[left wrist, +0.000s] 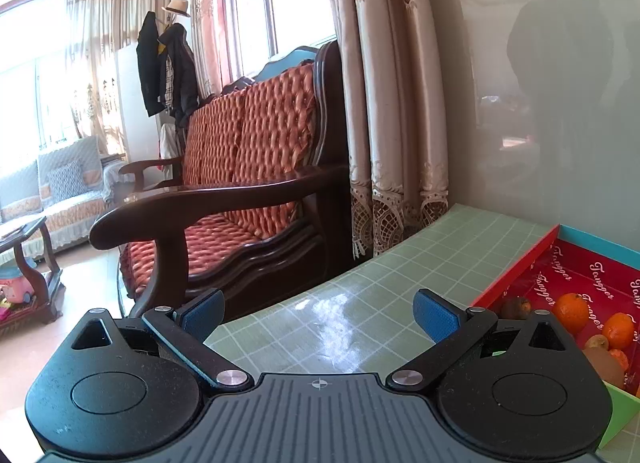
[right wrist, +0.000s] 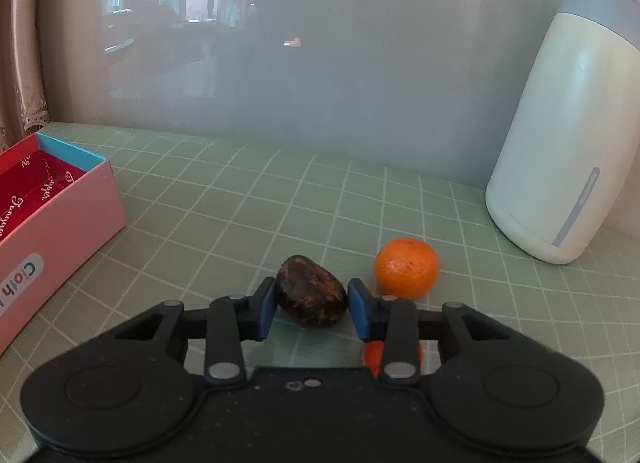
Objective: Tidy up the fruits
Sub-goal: 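Move the right gripper to the second dark chestnut and close on it, then carry the chestnut into the box and open the right gripper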
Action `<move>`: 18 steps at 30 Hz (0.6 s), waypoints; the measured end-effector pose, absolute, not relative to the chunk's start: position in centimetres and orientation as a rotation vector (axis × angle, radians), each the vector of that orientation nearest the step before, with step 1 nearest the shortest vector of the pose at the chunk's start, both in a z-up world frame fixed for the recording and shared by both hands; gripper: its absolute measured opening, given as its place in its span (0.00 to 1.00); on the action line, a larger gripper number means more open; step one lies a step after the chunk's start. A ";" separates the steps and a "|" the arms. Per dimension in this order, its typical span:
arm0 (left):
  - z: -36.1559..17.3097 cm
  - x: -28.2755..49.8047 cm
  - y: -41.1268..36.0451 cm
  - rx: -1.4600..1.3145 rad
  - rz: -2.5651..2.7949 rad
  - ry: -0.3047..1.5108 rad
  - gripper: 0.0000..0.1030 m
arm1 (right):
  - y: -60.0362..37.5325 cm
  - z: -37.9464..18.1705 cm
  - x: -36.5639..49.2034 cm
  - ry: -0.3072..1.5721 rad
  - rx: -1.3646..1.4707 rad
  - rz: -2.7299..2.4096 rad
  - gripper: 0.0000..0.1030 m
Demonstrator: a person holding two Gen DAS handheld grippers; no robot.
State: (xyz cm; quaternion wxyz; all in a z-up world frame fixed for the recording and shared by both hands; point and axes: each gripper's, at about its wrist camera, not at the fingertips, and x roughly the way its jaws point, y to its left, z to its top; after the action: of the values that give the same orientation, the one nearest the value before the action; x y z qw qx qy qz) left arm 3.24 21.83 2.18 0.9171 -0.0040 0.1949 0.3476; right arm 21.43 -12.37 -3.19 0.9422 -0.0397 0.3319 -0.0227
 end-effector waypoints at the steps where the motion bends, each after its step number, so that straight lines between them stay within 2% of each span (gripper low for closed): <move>1: 2.2 3.2 21.8 -0.007 0.715 0.401 0.97 | -12.5 -3.1 21.3 0.673 -0.063 -0.038 0.36; 12: 2.7 2.7 23.0 -0.037 0.775 0.397 0.97 | -6.0 1.7 16.8 0.532 -0.021 0.265 0.36; 18: 2.5 2.0 24.5 -0.057 0.816 0.407 0.97 | -0.8 2.4 15.1 0.514 -0.065 0.435 0.36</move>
State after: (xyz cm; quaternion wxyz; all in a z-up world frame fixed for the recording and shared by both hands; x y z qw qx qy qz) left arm 1.96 24.48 2.49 0.8975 -0.0276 0.1967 0.3938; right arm 15.13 -0.82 2.43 0.9434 -0.0317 0.2523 0.2132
